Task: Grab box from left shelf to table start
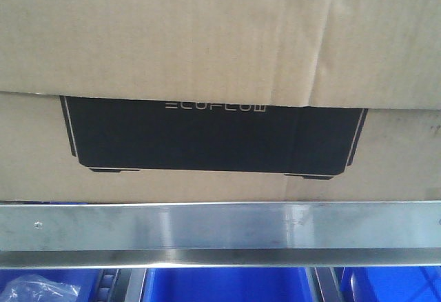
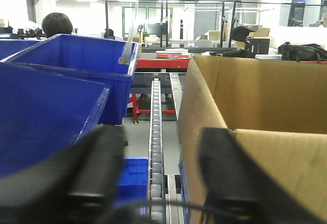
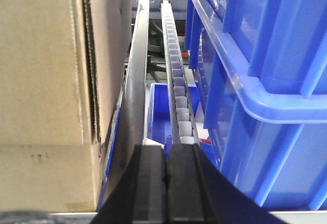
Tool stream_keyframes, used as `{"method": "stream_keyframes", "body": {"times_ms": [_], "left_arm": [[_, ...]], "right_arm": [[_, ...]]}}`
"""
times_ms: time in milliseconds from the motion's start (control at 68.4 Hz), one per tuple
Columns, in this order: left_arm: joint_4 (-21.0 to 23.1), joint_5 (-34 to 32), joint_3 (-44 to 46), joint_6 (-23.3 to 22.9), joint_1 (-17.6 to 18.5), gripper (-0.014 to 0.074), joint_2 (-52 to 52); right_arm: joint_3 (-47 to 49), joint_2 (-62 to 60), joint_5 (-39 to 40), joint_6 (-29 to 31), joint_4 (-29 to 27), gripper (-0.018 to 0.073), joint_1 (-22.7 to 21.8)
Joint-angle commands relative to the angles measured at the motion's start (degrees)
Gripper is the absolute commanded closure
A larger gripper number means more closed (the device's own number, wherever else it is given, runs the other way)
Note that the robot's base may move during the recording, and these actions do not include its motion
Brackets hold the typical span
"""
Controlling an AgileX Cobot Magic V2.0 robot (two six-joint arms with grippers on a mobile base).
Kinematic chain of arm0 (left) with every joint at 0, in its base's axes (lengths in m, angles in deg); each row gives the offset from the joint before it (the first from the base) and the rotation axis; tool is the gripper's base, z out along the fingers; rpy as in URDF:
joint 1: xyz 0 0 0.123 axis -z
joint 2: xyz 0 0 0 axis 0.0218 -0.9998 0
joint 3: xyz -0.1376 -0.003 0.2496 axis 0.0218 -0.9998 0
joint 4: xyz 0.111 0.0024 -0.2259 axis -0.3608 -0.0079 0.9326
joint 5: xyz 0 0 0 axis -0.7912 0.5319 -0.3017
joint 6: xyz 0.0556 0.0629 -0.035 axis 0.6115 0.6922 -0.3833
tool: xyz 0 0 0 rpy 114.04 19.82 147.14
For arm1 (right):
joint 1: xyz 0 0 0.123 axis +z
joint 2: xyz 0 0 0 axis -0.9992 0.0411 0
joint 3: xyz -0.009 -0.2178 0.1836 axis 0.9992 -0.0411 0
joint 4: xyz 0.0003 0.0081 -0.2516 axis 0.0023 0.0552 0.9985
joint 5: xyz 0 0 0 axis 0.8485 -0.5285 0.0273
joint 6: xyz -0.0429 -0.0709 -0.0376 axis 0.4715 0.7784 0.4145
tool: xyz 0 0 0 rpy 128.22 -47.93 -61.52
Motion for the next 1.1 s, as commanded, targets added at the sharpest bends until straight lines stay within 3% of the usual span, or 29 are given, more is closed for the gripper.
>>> {"method": "stream_keyframes", "body": {"times_ms": [0, 190, 424, 497, 585, 702, 819, 951, 1083], "left_arm": [[0.25, -2.19, 3.84, -0.04, 0.40, 0.0190, -2.25], [1.25, 7.06, 13.66, -0.04, 0.60, 0.0190, -11.62], [12.44, 23.96, 31.56, 1.35, 0.60, 0.0190, -29.47], [15.23, 25.94, 35.82, 2.85, 1.25, 0.0190, -34.42], [15.64, 25.94, 40.61, 3.54, 3.82, 0.0190, -39.56], [13.92, 27.02, 45.12, 3.54, 8.22, 0.0190, -46.82], [8.61, 29.19, 48.68, 3.54, 12.11, 0.0191, -53.77], [4.35, 29.97, 52.23, 2.75, 12.46, 0.0191, -60.92], [-1.68, 31.34, 56.74, -3.73, 12.47, 0.0192, -67.20]], "right_arm": [[-0.07, -0.48, 5.30, 0.29, 0.48, 0.0506, -0.21], [-0.07, -0.48, 5.30, 0.29, 0.48, 0.0506, -0.21], [-0.07, -0.48, 5.30, 0.29, 0.48, 0.0506, -0.21], [-0.07, -0.48, 5.30, 0.29, 0.48, 0.0506, -0.21], [-0.07, -0.48, 5.30, 0.29, 0.48, 0.0506, -0.21], [-0.07, -0.48, 5.30, 0.29, 0.48, 0.0506, -0.21], [-0.07, -0.48, 5.30, 0.29, 0.48, 0.0506, -0.21], [-0.07, -0.48, 5.30, 0.29, 0.48, 0.0506, -0.21], [-0.07, -0.48, 5.30, 0.29, 0.48, 0.0506, -0.21]]}}
